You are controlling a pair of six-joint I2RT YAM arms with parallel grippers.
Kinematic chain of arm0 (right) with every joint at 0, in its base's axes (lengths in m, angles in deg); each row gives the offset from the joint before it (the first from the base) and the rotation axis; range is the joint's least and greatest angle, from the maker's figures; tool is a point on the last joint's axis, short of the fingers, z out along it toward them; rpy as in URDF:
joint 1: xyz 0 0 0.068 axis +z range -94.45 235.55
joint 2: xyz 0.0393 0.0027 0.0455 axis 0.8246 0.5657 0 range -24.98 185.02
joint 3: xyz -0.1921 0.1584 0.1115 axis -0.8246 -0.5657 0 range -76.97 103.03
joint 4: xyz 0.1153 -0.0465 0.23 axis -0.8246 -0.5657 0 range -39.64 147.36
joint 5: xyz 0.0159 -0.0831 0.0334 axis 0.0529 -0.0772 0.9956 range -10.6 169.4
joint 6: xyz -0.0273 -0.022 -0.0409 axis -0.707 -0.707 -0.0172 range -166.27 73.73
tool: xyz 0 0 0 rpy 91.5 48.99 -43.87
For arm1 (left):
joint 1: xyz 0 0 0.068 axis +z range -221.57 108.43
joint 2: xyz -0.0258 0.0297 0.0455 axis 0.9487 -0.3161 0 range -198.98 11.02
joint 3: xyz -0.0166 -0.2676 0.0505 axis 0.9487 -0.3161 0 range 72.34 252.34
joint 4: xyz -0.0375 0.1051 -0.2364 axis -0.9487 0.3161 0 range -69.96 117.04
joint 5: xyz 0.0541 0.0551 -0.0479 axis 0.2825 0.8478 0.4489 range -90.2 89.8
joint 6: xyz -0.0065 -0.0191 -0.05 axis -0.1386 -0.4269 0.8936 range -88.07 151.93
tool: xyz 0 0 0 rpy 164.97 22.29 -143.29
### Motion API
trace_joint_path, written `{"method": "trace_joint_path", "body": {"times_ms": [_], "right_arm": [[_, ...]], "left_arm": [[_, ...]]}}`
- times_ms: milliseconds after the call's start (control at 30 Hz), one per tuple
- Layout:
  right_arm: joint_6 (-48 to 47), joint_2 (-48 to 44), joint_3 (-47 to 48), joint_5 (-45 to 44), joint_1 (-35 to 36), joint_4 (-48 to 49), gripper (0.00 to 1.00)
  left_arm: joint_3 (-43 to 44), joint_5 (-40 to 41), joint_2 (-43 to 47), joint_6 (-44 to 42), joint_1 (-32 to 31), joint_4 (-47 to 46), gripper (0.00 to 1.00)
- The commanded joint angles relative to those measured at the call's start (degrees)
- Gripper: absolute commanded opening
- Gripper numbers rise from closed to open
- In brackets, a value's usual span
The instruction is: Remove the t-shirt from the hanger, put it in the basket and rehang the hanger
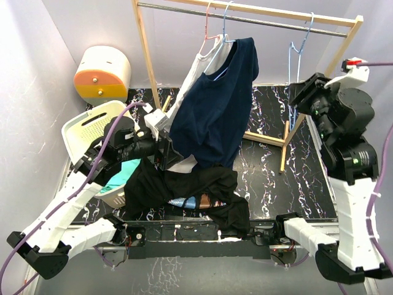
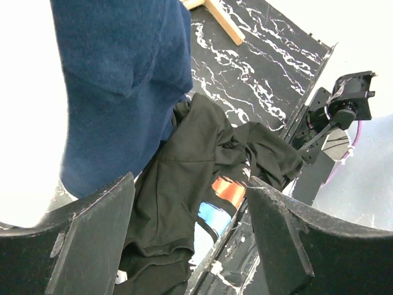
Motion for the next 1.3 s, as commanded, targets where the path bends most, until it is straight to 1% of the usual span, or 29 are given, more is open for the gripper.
{"method": "trace_joint_path", "body": {"times_ms": [0, 33, 133, 300, 400, 500, 600, 633, 667, 700, 767, 867, 1100, 1267], "right_arm": [[-0.36, -6.33, -0.83, 1.31, 0.03, -1.61, 0.57], [-0.4, -7.49, -1.65, 2.16, 0.03, -2.37, 0.64], [-0.66, -12.45, -5.29, 5.73, 0.0, -3.75, 0.73], [1.0, -24.31, -16.9, 12.41, -0.01, -2.09, 0.76], [3.31, -30.52, -23.39, 15.95, -0.02, -1.37, 0.76], [4.16, -33.95, -26.61, 17.12, -0.08, -2.26, 0.76], [4.03, -35.27, -27.12, 15.24, -0.05, -3.58, 0.76], [4.03, -35.43, -27.0, 14.67, -0.06, -3.84, 0.76], [3.92, -35.54, -26.81, 14.23, -0.01, -4.04, 0.76], [3.85, -35.56, -26.57, 14.08, -0.05, -4.06, 0.76], [3.82, -35.71, -26.56, 13.83, -0.01, -3.91, 0.76], [3.63, -35.97, -26.97, 13.68, -0.01, -3.76, 0.76], [3.47, -36.44, -28.0, 13.29, -0.01, -3.4, 0.76], [3.37, -36.53, -28.88, 13.27, -0.08, -3.1, 0.76]], "left_arm": [[-1.81, -1.21, 0.16, 1.73, -0.06, -0.61, 0.71], [-2.28, -1.86, -0.08, 2.0, -0.06, -0.85, 0.71], [-4.05, -3.48, -0.63, 3.3, -0.06, -2.42, 0.72], [-7.91, -6.93, -2.77, 7.09, -0.19, -5.1, 0.72], [-11.8, -6.8, -3.9, 10.12, -2.3, -7.98, 0.72], [-13.75, -0.04, -5.57, 10.96, -8.95, -8.74, 0.75], [-15.09, 10.72, -8.04, 9.73, -16.74, -7.63, 0.82], [-15.6, 14.02, -8.99, 9.43, -18.45, -7.36, 0.85], [-16.14, 17.33, -10.09, 9.15, -19.92, -7.2, 0.92], [-16.83, 19.82, -11.08, 8.81, -21.24, -7.38, 0.96], [-17.72, 24.49, -13.34, 8.59, -22.74, -7.38, 0.97], [-16.58, 30.62, -17.76, 9.41, -25.54, -5.77, 0.97], [-16.64, 36.22, -26.46, 15.06, -29.16, -11.64, 0.97], [-18.02, 32.97, -30.69, 17.16, -29.95, -16.49, 0.97]]}}
